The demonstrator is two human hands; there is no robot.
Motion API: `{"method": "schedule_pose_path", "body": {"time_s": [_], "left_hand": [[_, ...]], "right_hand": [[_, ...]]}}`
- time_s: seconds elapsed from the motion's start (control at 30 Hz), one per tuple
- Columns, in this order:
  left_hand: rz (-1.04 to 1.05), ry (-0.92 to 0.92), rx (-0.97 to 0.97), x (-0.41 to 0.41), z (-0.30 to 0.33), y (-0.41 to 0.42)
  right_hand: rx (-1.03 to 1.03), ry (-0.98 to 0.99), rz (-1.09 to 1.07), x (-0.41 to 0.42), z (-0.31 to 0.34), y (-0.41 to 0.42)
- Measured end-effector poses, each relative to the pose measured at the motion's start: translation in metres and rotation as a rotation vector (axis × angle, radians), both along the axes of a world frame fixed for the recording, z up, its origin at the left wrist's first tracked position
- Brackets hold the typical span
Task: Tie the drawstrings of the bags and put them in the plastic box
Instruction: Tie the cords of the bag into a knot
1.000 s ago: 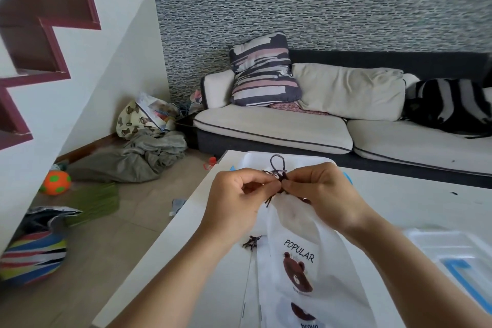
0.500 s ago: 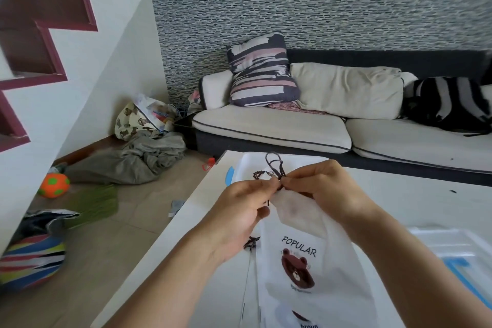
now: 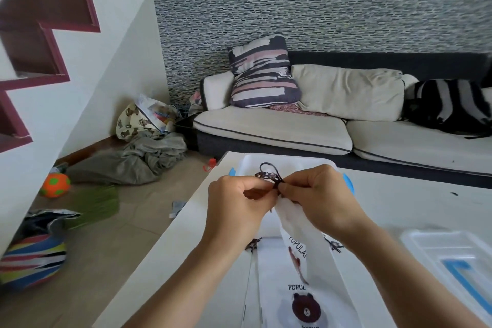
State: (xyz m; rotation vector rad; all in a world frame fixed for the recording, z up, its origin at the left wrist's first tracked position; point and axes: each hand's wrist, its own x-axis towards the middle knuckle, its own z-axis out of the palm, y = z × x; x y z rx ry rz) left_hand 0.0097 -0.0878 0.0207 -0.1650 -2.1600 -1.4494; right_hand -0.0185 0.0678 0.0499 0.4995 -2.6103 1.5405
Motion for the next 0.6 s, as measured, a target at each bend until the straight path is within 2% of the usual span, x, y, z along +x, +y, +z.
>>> {"method": "schedule_pose_path", "body": {"time_s": [0.13, 0.27, 0.33, 0.47, 0.6], "left_hand": [[0.054, -0.080, -0.003, 0.002, 0.003, -0.001], [-0.011, -0.190, 0.109, -0.003, 0.003, -0.009], [-0.095, -0.217, 0.098, -0.004, 0.003, -0.016], [-0.184, -0.209, 0.056, -0.006, 0.000, -0.021], [-0.117, -0.110, 0.068, -0.012, -0.005, -0.017]], "right_hand": [[0.012, 0.010, 0.012, -0.001, -0.005, -0.004], [-0.169, -0.121, 0.013, -0.002, -0.002, 0.000], [-0.255, -0.188, 0.033, -0.002, 0.001, 0.004], [-0.341, -0.239, 0.071, -0.001, 0.004, 0.008], [-0.280, -0.229, 0.071, -0.002, 0.000, 0.005]]}}
